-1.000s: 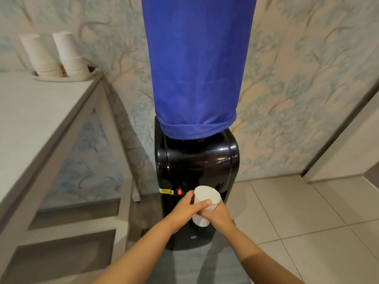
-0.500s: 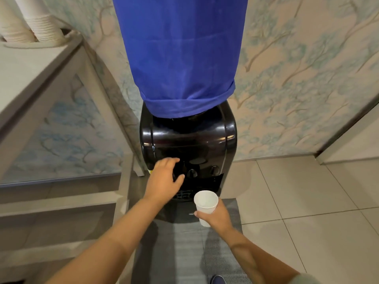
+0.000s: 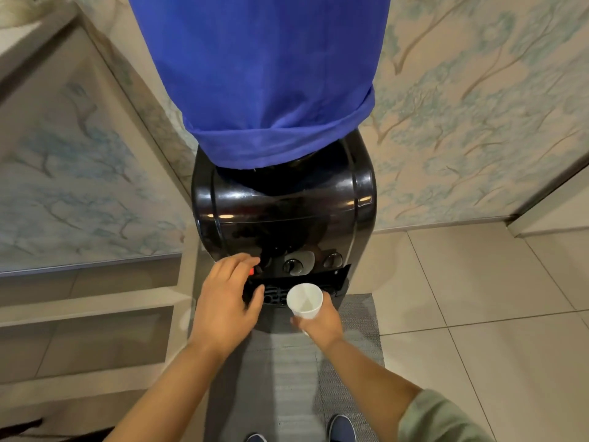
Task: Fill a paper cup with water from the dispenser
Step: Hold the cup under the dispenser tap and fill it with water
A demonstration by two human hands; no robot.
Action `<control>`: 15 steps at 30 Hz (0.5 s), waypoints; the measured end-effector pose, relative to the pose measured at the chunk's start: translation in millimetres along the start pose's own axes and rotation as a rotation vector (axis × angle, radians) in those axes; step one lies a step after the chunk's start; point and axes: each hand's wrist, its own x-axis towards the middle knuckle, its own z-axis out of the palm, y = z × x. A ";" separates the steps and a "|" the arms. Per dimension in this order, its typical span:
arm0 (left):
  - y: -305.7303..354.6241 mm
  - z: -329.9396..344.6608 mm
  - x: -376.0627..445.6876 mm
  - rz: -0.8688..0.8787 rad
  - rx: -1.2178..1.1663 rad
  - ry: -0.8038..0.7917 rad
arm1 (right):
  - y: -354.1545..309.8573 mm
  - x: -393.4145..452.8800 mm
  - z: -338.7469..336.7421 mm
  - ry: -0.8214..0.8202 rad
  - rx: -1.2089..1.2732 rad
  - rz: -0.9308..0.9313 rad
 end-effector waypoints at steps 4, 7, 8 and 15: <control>-2.0 11.8 -17.5 -0.057 -0.019 -0.019 | -13.5 18.7 9.5 0.044 0.036 -0.033; -4.3 23.5 -24.8 -0.093 0.005 -0.012 | -17.7 35.1 19.8 0.059 0.113 -0.034; -3.5 25.4 -26.8 -0.090 0.028 0.003 | -18.9 37.5 21.6 0.066 0.132 -0.032; 7.5 37.0 8.7 0.015 0.314 0.171 | -20.3 49.5 24.0 0.043 0.076 -0.099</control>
